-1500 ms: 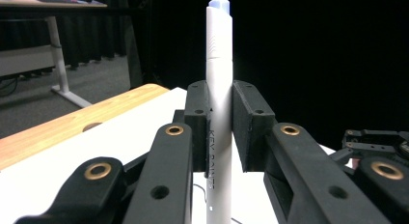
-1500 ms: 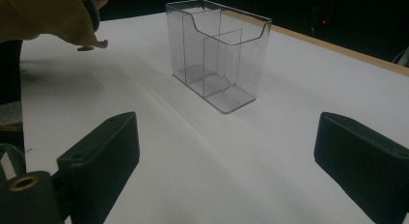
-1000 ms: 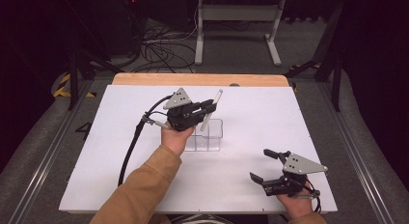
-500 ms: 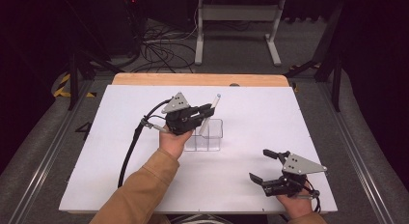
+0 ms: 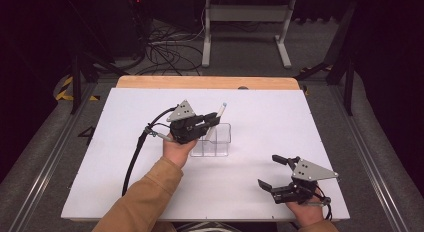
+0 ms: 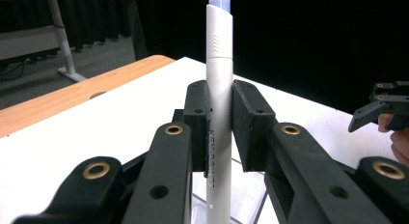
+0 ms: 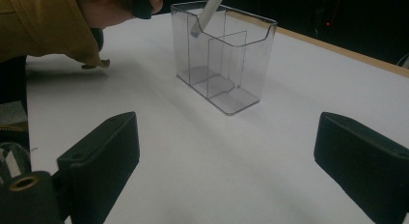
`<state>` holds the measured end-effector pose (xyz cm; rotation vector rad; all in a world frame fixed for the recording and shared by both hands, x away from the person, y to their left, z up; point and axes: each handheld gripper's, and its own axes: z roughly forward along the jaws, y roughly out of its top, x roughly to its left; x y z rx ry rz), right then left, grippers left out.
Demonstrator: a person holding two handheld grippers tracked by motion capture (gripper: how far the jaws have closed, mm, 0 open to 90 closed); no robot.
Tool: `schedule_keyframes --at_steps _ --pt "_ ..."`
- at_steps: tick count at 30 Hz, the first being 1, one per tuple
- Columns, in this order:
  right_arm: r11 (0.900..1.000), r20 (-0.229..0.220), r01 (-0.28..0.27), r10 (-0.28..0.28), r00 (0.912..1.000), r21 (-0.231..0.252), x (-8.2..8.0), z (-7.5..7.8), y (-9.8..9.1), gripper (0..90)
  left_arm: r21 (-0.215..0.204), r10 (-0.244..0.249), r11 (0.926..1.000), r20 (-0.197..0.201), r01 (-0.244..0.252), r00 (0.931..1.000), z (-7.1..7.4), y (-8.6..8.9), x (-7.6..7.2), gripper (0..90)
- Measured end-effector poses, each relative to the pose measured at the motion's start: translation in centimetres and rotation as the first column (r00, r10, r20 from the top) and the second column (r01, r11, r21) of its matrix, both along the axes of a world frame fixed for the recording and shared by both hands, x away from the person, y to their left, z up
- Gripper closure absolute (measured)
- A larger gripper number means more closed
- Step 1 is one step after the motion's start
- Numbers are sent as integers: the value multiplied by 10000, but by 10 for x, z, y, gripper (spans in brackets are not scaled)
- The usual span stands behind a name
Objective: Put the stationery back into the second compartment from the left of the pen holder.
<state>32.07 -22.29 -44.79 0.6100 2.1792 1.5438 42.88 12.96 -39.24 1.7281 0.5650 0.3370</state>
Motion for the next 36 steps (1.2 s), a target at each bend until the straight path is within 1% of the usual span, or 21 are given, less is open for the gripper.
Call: schedule_keyframes --at_steps 5,6,7,10,11,12,13,15,16,17,18,21,22,24,27,30,32,33,34,36 --pt "10000 -23 -15 15 10000 8 0 0 0 92 214 9 9998 0 -9 10000 -4 1 0 776" --pt "10000 -24 -17 17 10000 5 0 0 1 92 180 4 9998 -95 -3 10000 -5 1 -1 776" --pt "10000 -31 -8 8 10000 -5 0 0 1 92 238 18 9997 -62 -17 10000 -5 1 -1 776" --pt "10000 -17 -13 13 10000 -33 0 0 1 92 237 17 9997 -180 -13 9998 -6 1 -2 776" --pt "10000 -23 -36 36 10000 -20 0 0 1 92 270 18 9996 -185 -13 9998 -6 1 -2 775" --pt "10000 -28 -30 30 10000 -9 0 0 1 92 256 -1 9997 -103 3 9999 -5 1 -2 772" --pt "10000 -26 -47 47 10000 -7 0 0 1 92 224 -45 9997 -63 47 10000 -5 1 -3 721" --pt "10000 9 -55 55 10000 2 1 0 1 92 347 86 9994 155 -91 9998 -2 2 -5 527" --pt "10000 9 -60 60 10000 13 1 0 1 92 469 195 9987 381 -213 9991 0 3 -7 455" --pt "10000 13 -76 76 10000 9 2 1 1 92 532 308 9980 410 -330 9987 2 4 -10 391" --pt "9999 5 -111 111 9999 42 2 0 2 91 658 435 9967 608 -475 9972 4 6 -12 340" --pt "9998 2 -179 179 9998 19 4 1 3 91 710 562 9956 736 -615 9957 12 12 -20 256" --pt "9998 38 -195 195 9998 24 4 1 4 91 740 546 9954 805 -606 9953 14 14 -23 233" --pt "9997 42 -239 239 9997 14 5 1 5 91 843 609 9940 1075 -701 9923 20 18 -30 200" --pt "9997 7 -260 260 9997 -3 5 1 7 90 781 608 9944 1207 -706 9908 25 22 -38 181" --pt "9996 14 -268 268 9996 -19 6 0 7 90 769 480 9954 1214 -576 9914 29 25 -42 170" --pt "9997 5 -257 257 9997 -25 5 0 7 90 854 414 9950 1248 -523 9913 30 26 -44 166" --pt "9997 -3 -243 243 9997 -32 4 0 7 90 820 393 9954 1194 -493 9921 30 26 -45 163" --pt "9997 4 -241 241 9997 -27 4 0 6 89 907 376 9947 1234 -490 9916 30 27 -45 160" --pt "9998 48 -201 202 9998 -32 3 0 5 89 960 300 9945 1160 -413 9928 31 27 -47 152"
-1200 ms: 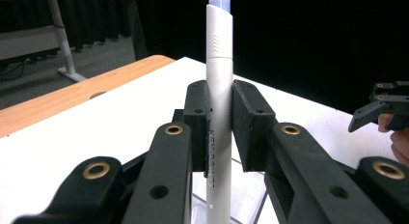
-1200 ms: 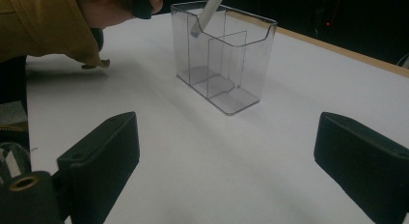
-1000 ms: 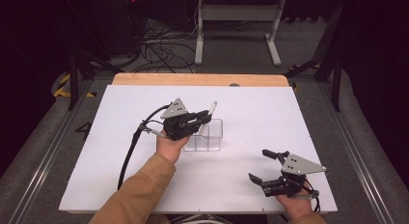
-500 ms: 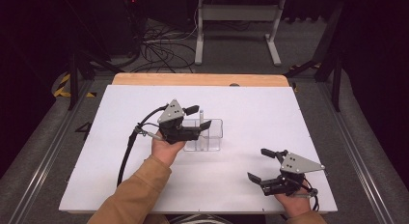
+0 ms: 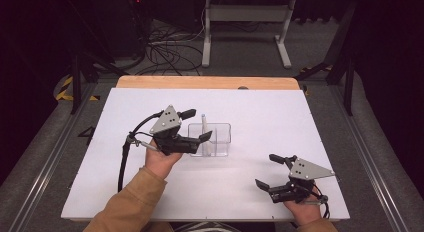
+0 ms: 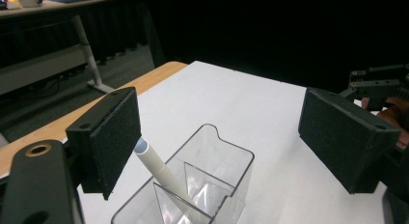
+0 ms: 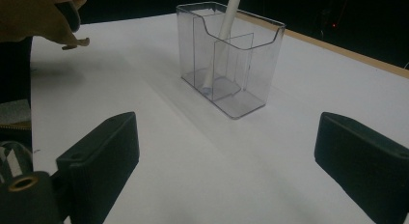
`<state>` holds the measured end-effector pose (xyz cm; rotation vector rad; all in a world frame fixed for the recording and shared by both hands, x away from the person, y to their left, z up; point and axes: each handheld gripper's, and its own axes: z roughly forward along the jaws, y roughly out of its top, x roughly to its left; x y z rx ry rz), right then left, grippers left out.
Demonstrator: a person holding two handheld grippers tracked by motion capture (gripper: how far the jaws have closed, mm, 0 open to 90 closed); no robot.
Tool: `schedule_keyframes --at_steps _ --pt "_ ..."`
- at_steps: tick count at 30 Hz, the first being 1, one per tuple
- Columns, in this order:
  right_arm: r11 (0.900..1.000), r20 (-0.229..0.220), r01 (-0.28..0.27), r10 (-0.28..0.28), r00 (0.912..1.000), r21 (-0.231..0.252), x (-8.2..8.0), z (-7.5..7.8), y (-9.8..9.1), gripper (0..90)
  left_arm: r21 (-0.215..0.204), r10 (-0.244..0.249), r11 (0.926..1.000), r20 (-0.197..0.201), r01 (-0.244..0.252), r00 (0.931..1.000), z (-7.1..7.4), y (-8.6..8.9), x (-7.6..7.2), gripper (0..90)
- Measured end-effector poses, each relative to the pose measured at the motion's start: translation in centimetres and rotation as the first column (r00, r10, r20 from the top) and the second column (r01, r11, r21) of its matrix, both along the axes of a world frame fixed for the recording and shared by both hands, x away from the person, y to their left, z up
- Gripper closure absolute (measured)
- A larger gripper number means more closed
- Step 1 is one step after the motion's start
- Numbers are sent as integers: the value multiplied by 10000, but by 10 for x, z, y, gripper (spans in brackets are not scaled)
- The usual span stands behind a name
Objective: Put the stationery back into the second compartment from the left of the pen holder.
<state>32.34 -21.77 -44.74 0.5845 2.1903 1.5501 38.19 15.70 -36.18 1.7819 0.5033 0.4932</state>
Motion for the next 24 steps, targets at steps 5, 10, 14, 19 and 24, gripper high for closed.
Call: schedule_keyframes --at_steps 5,10,14,19,24 --pt "10000 -57 19 -18 10000 84 0 0 -1 86 71 -46 10000 -68 46 10000 3 9 -7 100" --pt "9998 -21 56 -56 10000 170 0 0 -2 81 49 -22 10000 -142 23 9999 2 25 -18 47" --pt "9997 28 74 -75 10000 231 -1 1 -2 77 166 69 9998 -486 -61 9988 -3 40 -27 20" --pt "9997 98 119 -121 9999 225 -2 2 -3 70 261 323 9992 -508 -310 9982 -14 63 -40 3" --pt "9998 105 126 -128 9999 167 -1 1 -4 65 307 559 9981 -763 -537 9955 -35 87 -53 3"
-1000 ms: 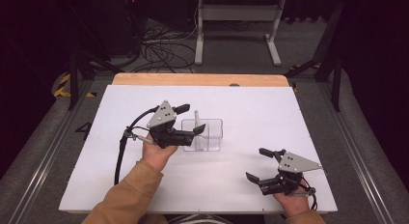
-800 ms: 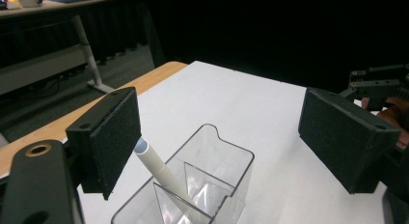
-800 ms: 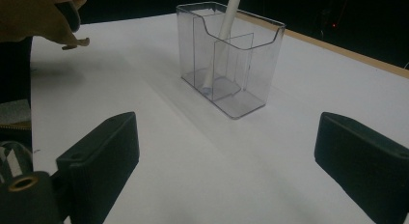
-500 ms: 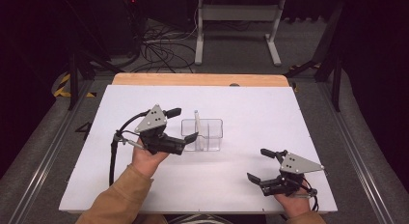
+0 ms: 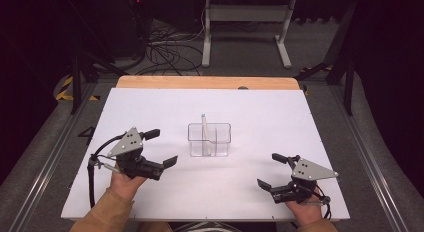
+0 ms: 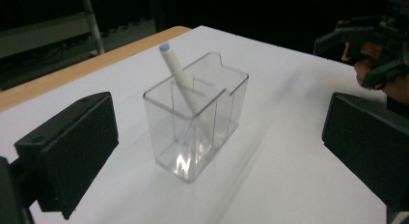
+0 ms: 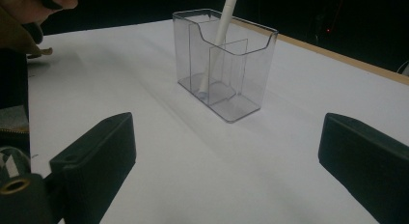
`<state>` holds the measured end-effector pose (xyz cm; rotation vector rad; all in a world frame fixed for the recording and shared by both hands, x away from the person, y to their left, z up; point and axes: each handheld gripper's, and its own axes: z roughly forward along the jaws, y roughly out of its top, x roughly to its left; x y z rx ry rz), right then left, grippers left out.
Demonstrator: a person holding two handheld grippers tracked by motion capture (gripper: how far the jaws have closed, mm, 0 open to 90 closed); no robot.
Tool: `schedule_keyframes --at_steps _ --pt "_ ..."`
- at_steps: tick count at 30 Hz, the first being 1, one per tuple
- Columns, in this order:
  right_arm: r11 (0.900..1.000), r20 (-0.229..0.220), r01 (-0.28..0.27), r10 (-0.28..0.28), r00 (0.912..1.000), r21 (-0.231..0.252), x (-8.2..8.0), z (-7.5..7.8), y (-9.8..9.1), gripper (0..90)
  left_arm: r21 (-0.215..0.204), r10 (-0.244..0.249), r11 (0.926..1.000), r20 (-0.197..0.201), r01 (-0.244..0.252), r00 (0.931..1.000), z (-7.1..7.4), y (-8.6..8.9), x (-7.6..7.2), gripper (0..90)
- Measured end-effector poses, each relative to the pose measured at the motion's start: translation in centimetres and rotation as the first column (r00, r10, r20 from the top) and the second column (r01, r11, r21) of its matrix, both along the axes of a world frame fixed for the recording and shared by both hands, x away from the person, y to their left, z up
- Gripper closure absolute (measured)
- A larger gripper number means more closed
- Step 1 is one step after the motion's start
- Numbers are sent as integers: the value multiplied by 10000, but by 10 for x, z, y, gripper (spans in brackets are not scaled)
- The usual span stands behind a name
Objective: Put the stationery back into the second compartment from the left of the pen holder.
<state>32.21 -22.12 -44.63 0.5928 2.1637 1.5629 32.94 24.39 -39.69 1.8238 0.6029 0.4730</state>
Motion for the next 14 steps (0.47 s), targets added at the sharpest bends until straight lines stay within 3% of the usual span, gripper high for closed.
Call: schedule_keyframes --at_steps 4,9,11,14 --pt "10000 -22 -9 9 10000 5 0 -1 -1 62 56 483 9988 46 -483 9988 -23 20 -11 3" --pt "10000 -107 5 -5 9999 11 1 -2 0 57 -567 688 9956 -906 -741 9935 -46 42 -18 3" --pt "10000 -116 -9 10 9999 7 1 -2 0 54 -407 811 9955 -978 -854 9919 -50 47 -19 4" --pt "10000 -163 15 -14 9999 26 2 -2 0 54 -49 989 9950 -666 -994 9929 -51 50 -19 5"
